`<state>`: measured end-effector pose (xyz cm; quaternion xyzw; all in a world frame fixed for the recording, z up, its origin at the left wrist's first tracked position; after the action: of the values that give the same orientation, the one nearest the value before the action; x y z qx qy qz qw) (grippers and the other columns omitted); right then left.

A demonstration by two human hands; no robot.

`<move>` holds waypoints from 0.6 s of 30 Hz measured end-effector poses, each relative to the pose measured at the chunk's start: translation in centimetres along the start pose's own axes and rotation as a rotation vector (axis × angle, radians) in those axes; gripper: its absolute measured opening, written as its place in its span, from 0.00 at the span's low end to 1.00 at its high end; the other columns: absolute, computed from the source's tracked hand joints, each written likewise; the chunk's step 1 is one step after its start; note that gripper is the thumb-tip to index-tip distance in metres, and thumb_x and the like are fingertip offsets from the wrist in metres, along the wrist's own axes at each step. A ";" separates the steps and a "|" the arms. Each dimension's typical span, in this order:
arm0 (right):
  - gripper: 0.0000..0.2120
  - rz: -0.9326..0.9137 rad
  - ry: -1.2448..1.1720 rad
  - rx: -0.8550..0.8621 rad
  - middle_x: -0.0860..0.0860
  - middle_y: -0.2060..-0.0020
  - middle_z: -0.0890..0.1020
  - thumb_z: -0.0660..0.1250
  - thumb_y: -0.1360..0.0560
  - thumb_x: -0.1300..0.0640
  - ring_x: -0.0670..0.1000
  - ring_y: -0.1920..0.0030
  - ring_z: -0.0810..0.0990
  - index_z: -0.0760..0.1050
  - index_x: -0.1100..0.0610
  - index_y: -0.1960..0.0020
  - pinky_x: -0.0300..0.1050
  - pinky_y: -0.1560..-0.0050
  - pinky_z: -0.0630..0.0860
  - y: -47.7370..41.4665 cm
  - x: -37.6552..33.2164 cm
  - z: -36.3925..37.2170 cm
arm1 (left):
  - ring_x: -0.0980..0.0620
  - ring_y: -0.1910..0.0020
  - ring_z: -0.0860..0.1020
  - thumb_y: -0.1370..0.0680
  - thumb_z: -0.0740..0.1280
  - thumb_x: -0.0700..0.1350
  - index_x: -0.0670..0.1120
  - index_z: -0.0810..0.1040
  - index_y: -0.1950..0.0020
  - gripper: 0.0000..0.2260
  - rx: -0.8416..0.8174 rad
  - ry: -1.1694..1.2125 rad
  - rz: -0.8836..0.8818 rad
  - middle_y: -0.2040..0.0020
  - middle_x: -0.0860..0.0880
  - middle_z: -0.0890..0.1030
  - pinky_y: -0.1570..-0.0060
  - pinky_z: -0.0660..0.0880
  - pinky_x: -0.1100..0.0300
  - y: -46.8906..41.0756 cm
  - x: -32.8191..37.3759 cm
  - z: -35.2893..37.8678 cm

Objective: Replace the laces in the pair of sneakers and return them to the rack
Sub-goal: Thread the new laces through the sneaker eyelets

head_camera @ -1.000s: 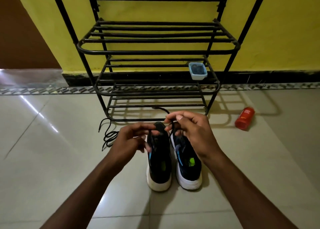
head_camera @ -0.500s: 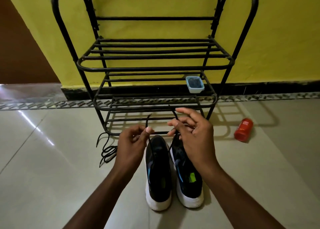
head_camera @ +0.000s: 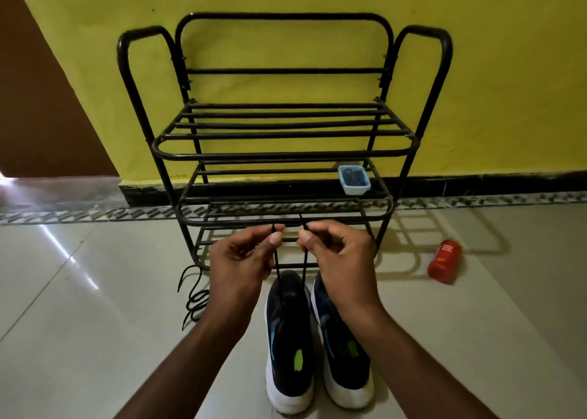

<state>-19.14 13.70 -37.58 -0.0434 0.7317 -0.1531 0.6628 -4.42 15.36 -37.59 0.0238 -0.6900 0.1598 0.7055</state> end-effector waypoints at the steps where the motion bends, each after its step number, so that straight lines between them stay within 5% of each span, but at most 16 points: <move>1: 0.04 -0.001 0.000 -0.003 0.47 0.61 0.86 0.74 0.25 0.59 0.46 0.56 0.86 0.84 0.52 0.51 0.52 0.48 0.83 0.0 -0.3 0.0 | 0.59 0.71 0.74 0.24 0.73 0.40 0.46 0.86 0.48 0.06 0.016 0.004 0.001 0.68 0.53 0.81 0.75 0.68 0.68 0.0 0.2 0.0; 12: 0.04 -0.042 0.074 0.045 0.44 0.57 0.86 0.75 0.26 0.57 0.41 0.51 0.83 0.85 0.52 0.50 0.40 0.48 0.81 -0.4 -0.6 0.5 | 0.57 0.64 0.79 0.24 0.74 0.42 0.48 0.85 0.54 0.01 0.026 0.029 -0.028 0.61 0.49 0.85 0.67 0.74 0.66 -0.4 0.2 -0.2; 18: 0.03 -0.036 0.029 0.039 0.45 0.58 0.86 0.75 0.25 0.57 0.42 0.52 0.84 0.84 0.51 0.52 0.43 0.47 0.81 -0.8 0.2 0.6 | 0.56 0.55 0.83 0.23 0.73 0.43 0.46 0.84 0.52 0.02 0.000 -0.006 0.002 0.57 0.49 0.85 0.58 0.77 0.65 -0.8 -0.3 -0.3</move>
<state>-18.72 12.81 -37.55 -0.0413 0.7370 -0.1798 0.6502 -3.97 14.64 -37.72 0.0238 -0.6921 0.1604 0.7034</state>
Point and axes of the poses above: each hand's wrist, its own y-axis away from the middle knuckle, its own z-axis out of the palm, x = y × z, the point moved 1 cm from there along -y, towards the middle knuckle
